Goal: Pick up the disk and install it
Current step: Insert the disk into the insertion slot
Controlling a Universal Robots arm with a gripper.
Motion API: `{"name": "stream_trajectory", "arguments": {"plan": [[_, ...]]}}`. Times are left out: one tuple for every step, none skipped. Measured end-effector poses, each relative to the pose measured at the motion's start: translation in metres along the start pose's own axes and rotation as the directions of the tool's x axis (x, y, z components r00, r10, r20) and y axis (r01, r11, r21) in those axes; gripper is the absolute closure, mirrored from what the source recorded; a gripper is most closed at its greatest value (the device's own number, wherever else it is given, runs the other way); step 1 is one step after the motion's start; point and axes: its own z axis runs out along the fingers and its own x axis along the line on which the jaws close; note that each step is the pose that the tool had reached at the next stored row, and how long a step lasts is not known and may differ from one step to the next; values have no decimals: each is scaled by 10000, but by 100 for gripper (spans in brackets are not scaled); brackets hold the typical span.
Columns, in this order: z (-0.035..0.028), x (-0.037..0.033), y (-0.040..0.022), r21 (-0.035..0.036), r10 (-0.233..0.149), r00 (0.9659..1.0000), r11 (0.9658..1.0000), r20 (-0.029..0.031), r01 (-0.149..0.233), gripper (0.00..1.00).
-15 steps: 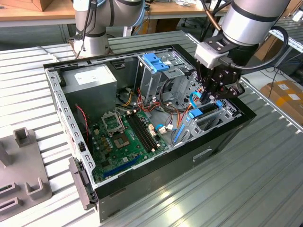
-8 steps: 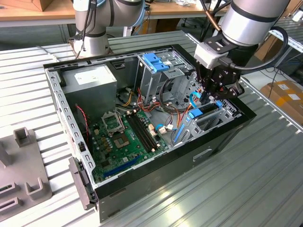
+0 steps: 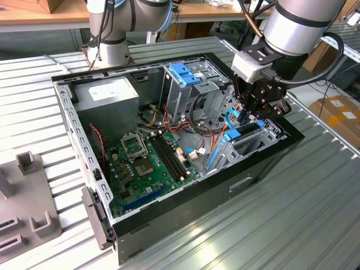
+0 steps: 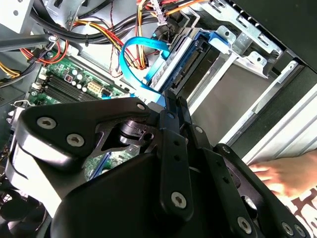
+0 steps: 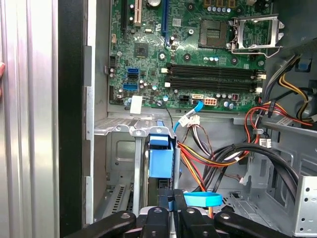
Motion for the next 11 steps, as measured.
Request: {"name": "stream_trajectory", "arguments": {"plan": [[0,1,0,0,0,10000,10000,1,0,84],[0,5,0,0,6,10000,10000,0,-6,84],[2,12,1,2,137,9999,9999,-13,-137,84],[2,13,0,3,260,9997,9997,-26,-260,84],[2,13,1,4,263,9997,9997,-27,-263,84],[2,14,1,3,265,9996,9996,-27,-265,84],[3,14,1,4,272,9996,9996,-11,-272,84],[3,14,1,4,272,9996,9996,-11,-272,84],[2,14,0,4,273,9996,9996,-7,-273,84],[2,14,1,4,273,9996,9996,1,-273,84],[2,14,1,4,273,9996,9996,3,-273,84]]}}
